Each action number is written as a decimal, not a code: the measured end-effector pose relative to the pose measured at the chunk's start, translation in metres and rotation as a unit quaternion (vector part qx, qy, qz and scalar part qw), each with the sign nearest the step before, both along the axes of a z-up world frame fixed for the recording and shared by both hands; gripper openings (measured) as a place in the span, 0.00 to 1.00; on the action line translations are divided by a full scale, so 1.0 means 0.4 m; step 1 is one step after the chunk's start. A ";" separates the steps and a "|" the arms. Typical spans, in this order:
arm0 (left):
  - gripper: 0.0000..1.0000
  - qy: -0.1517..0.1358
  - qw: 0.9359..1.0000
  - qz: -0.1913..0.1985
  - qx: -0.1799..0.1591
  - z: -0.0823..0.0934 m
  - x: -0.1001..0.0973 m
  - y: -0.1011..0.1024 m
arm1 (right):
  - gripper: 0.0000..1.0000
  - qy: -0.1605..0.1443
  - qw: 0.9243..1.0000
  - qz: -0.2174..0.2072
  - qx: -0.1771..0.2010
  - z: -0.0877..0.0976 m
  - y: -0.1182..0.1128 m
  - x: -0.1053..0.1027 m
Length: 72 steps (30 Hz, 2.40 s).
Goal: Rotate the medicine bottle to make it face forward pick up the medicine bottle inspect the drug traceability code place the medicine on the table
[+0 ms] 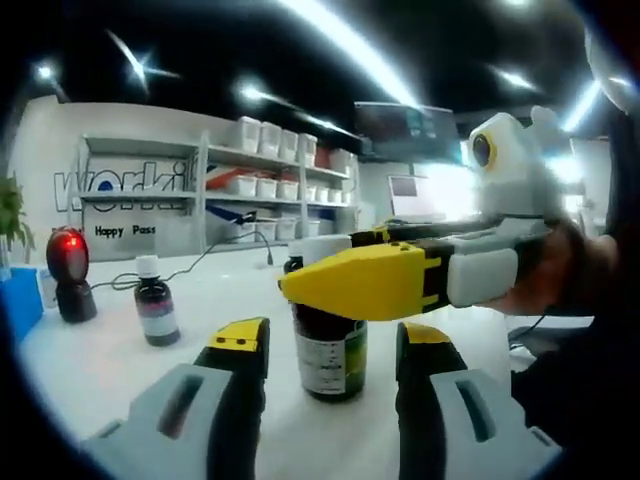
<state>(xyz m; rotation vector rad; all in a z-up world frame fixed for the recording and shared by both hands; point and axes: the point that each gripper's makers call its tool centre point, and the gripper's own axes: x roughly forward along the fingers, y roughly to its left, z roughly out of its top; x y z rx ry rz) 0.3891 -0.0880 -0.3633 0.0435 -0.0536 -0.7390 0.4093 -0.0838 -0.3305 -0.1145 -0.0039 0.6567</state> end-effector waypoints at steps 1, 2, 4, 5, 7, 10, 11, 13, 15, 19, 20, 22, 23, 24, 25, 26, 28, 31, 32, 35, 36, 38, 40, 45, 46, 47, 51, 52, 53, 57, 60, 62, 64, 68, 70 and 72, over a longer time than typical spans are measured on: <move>0.42 -0.001 1.000 0.000 0.000 0.001 -0.001 0.000 | 0.41 0.005 1.000 -0.006 0.001 -0.007 -0.002 0.005; 0.42 -0.001 1.000 0.000 -0.001 0.001 -0.001 0.001 | 0.40 0.009 1.000 -0.009 0.002 -0.013 -0.002 0.008; 0.42 -0.002 1.000 -0.001 -0.002 0.002 -0.001 0.001 | 0.35 0.016 1.000 -0.015 0.001 -0.024 -0.001 0.012; 0.42 -0.002 1.000 -0.001 -0.003 0.003 -0.002 0.001 | 0.34 0.015 1.000 -0.020 -0.002 -0.027 -0.004 0.013; 0.42 -0.002 1.000 -0.002 -0.005 0.003 -0.002 0.001 | 0.31 0.015 1.000 -0.023 -0.004 -0.029 -0.003 0.014; 0.42 -0.002 1.000 -0.003 -0.005 0.003 -0.001 0.001 | 0.30 0.012 0.999 -0.026 -0.017 -0.035 -0.004 0.017; 0.42 -0.003 1.000 -0.005 -0.004 0.003 -0.002 0.000 | 0.30 0.011 0.999 -0.026 -0.019 -0.034 -0.006 0.017; 0.42 -0.004 1.000 -0.008 -0.007 0.005 -0.004 -0.002 | 0.29 0.016 0.999 -0.023 -0.014 -0.034 -0.011 0.019; 0.42 -0.004 1.000 -0.009 -0.007 0.006 -0.005 -0.002 | 0.30 0.024 1.000 -0.016 -0.011 -0.038 -0.011 0.021; 0.42 -0.005 1.000 -0.010 -0.001 0.003 -0.006 -0.005 | 0.32 0.037 0.999 -0.007 -0.015 -0.047 -0.010 0.026; 0.42 -0.005 1.000 -0.009 -0.001 0.003 -0.006 -0.005 | 0.32 0.041 0.999 -0.005 -0.015 -0.049 -0.009 0.027; 0.42 -0.004 1.000 -0.009 0.001 0.001 -0.005 -0.004 | 0.31 0.047 0.999 -0.002 -0.015 -0.054 -0.006 0.028; 0.42 -0.003 1.000 -0.008 0.002 0.000 -0.005 -0.004 | 0.31 0.048 0.999 -0.003 -0.016 -0.056 -0.004 0.029; 0.43 -0.003 1.000 -0.008 0.005 -0.002 -0.004 -0.004 | 0.31 0.050 0.999 -0.003 -0.017 -0.059 -0.004 0.030; 0.43 -0.002 1.000 -0.007 0.006 -0.003 -0.003 -0.005 | 0.31 0.052 0.998 -0.004 -0.018 -0.062 -0.003 0.030; 0.44 -0.002 1.000 -0.008 0.007 -0.004 -0.003 -0.005 | 0.32 0.055 0.998 -0.003 -0.017 -0.064 -0.004 0.031; 0.44 -0.002 1.000 -0.007 0.012 -0.007 -0.002 -0.005 | 0.31 0.063 0.998 -0.002 -0.015 -0.070 -0.005 0.033; 0.45 -0.001 1.000 -0.012 0.011 -0.007 -0.004 -0.007 | 0.31 0.067 0.998 0.002 -0.011 -0.071 -0.007 0.033; 0.46 -0.001 1.000 -0.014 0.010 -0.006 -0.005 -0.008 | 0.31 0.068 0.998 0.007 -0.008 -0.071 -0.007 0.034; 0.46 -0.001 1.000 -0.015 0.006 -0.003 -0.006 -0.007 | 0.31 0.073 0.997 0.025 -0.007 -0.069 -0.008 0.039; 0.46 -0.001 1.000 -0.014 0.003 -0.002 -0.005 -0.006 | 0.30 0.075 0.997 0.029 -0.004 -0.068 -0.008 0.040; 0.46 0.000 1.000 -0.013 0.000 -0.001 -0.004 -0.003 | 0.30 0.077 0.996 0.042 -0.002 -0.068 -0.009 0.045; 0.46 -0.001 1.000 -0.013 -0.001 0.000 -0.004 -0.002 | 0.30 0.062 0.996 0.069 -0.007 -0.066 0.001 0.040; 0.46 -0.001 1.000 -0.017 -0.005 0.002 -0.007 -0.004 | 0.30 0.042 0.992 0.114 -0.015 -0.054 -0.004 0.040; 0.46 0.000 1.000 -0.018 -0.006 0.003 -0.007 -0.004 | 0.30 0.032 0.990 0.133 -0.018 -0.045 -0.001 0.038; 0.46 0.000 1.000 -0.018 -0.006 0.003 -0.008 -0.004 | 0.30 0.031 0.989 0.143 -0.012 -0.036 -0.004 0.041; 0.46 -0.001 1.000 -0.020 -0.008 0.005 -0.010 -0.004 | 0.30 0.030 0.980 0.195 0.003 -0.004 -0.010 0.050; 0.46 -0.001 1.000 -0.020 -0.008 0.005 -0.010 -0.004 | 0.30 0.027 0.978 0.207 0.002 0.002 -0.012 0.054; 0.46 -0.001 1.000 -0.020 -0.008 0.006 -0.010 -0.004 | 0.30 0.023 0.976 0.216 0.004 0.009 -0.014 0.060; 0.46 -0.001 1.000 -0.021 -0.010 0.006 -0.010 -0.005 | 0.30 0.031 0.960 0.278 0.021 0.026 -0.010 0.057; 0.46 0.000 1.000 -0.021 -0.012 0.007 -0.009 -0.003 | 0.30 0.027 0.950 0.311 0.009 0.022 -0.008 0.061; 0.46 0.000 1.000 -0.020 -0.013 0.008 -0.008 -0.002 | 0.30 0.018 0.942 0.335 -0.001 0.016 -0.005 0.062; 0.46 0.000 1.000 -0.016 -0.013 0.008 -0.005 0.000 | 0.30 0.023 0.928 0.371 -0.011 -0.002 -0.005 0.065; 0.46 0.000 1.000 -0.014 -0.014 0.008 -0.003 0.002 | 0.30 0.039 0.912 0.408 -0.012 -0.030 0.002 0.066; 0.46 0.001 1.000 -0.014 -0.011 0.006 -0.003 0.001 | 0.30 0.039 0.909 0.414 -0.011 -0.038 0.005 0.069; 0.46 0.000 1.000 -0.013 -0.008 0.004 -0.002 0.000 | 0.30 0.040 0.905 0.424 -0.005 -0.041 0.004 0.073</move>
